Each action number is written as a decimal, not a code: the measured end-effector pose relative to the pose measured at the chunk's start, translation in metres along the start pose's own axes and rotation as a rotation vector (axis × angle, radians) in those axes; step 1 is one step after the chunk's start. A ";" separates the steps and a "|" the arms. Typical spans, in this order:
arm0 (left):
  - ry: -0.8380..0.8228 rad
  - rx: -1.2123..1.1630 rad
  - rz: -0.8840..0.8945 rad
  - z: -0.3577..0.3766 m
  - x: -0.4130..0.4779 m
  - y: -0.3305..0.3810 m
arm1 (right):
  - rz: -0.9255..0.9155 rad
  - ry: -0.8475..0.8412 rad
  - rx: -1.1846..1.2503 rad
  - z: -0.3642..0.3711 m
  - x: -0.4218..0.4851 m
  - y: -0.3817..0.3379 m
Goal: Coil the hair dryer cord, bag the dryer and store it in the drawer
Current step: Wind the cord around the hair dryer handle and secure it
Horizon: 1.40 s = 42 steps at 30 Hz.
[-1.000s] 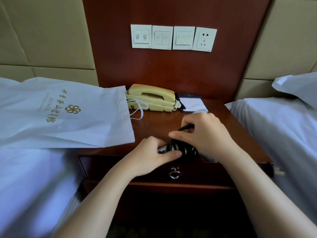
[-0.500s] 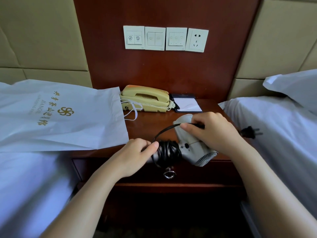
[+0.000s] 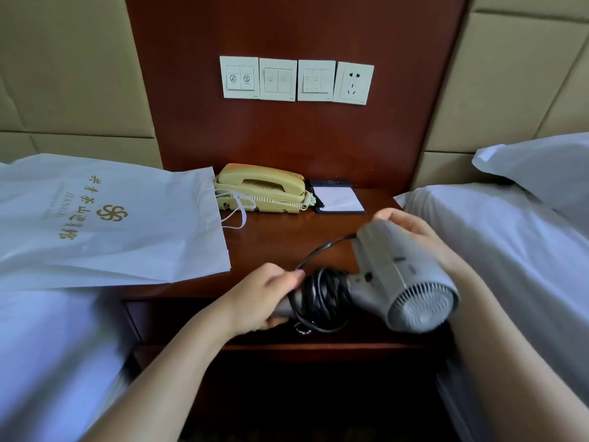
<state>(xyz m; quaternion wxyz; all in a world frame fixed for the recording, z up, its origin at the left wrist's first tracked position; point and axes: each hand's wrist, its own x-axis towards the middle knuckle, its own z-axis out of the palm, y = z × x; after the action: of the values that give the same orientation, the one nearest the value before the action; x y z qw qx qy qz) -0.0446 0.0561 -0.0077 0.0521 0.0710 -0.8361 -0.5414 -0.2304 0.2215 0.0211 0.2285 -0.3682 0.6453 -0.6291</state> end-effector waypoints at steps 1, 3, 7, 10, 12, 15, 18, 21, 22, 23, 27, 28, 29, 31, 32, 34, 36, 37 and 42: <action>0.011 -0.046 0.013 0.000 0.002 0.001 | 0.034 0.008 0.038 0.004 0.000 0.003; 0.034 -0.148 0.035 -0.002 0.005 0.001 | 0.129 0.053 0.107 0.014 -0.001 0.011; 0.064 -0.516 0.021 -0.009 0.007 -0.008 | 0.020 -0.009 -0.087 0.028 0.007 0.028; 0.148 -0.809 0.000 -0.019 0.011 -0.010 | 0.035 -0.131 -0.357 0.043 0.008 0.031; 0.274 -0.865 -0.018 -0.025 0.012 -0.011 | 0.021 -0.192 -0.475 0.055 0.002 0.023; 0.518 -0.799 -0.069 -0.030 0.011 -0.014 | -0.141 -0.237 -0.749 0.073 -0.006 0.008; 0.704 -0.718 -0.109 -0.031 0.010 -0.016 | -0.265 -0.276 -0.972 0.095 -0.018 -0.003; 0.837 -0.580 -0.122 -0.034 0.005 -0.014 | -0.312 -0.281 -1.106 0.108 -0.027 -0.011; 0.863 -0.531 -0.123 -0.036 0.004 -0.015 | -0.343 -0.271 -1.139 0.109 -0.029 -0.014; 0.884 -0.484 -0.124 -0.037 0.002 -0.016 | -0.380 -0.259 -1.158 0.110 -0.030 -0.016; 0.946 -0.227 -0.079 -0.041 0.001 -0.028 | -0.558 -0.204 -1.083 0.109 -0.034 -0.020; 0.950 -0.164 -0.063 -0.042 0.000 -0.031 | -0.578 -0.192 -1.012 0.108 -0.035 -0.020; 0.948 -0.104 -0.044 -0.042 0.000 -0.032 | -0.579 -0.167 -0.908 0.108 -0.035 -0.021; 0.940 0.006 -0.009 -0.041 -0.001 -0.032 | -0.554 -0.057 -0.655 0.106 -0.034 -0.022; 0.936 0.048 0.008 -0.039 -0.001 -0.031 | -0.535 0.003 -0.536 0.106 -0.034 -0.022; 0.919 0.130 0.055 -0.035 0.000 -0.028 | -0.494 0.087 -0.298 0.107 -0.031 -0.023; 0.894 0.238 0.089 -0.029 0.000 -0.025 | -0.446 0.135 -0.050 0.109 -0.026 -0.021; 0.880 0.296 0.099 -0.026 0.001 -0.024 | -0.413 0.152 0.058 0.110 -0.024 -0.019; 0.854 0.542 0.049 -0.014 0.006 -0.020 | -0.237 0.122 0.328 0.114 -0.015 -0.003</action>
<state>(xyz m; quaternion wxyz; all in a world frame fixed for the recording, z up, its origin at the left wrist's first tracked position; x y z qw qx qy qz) -0.0472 0.0342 -0.0204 0.3818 0.2772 -0.8522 -0.2263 -0.1343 0.1601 0.0098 0.1700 -0.3606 0.4991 -0.7694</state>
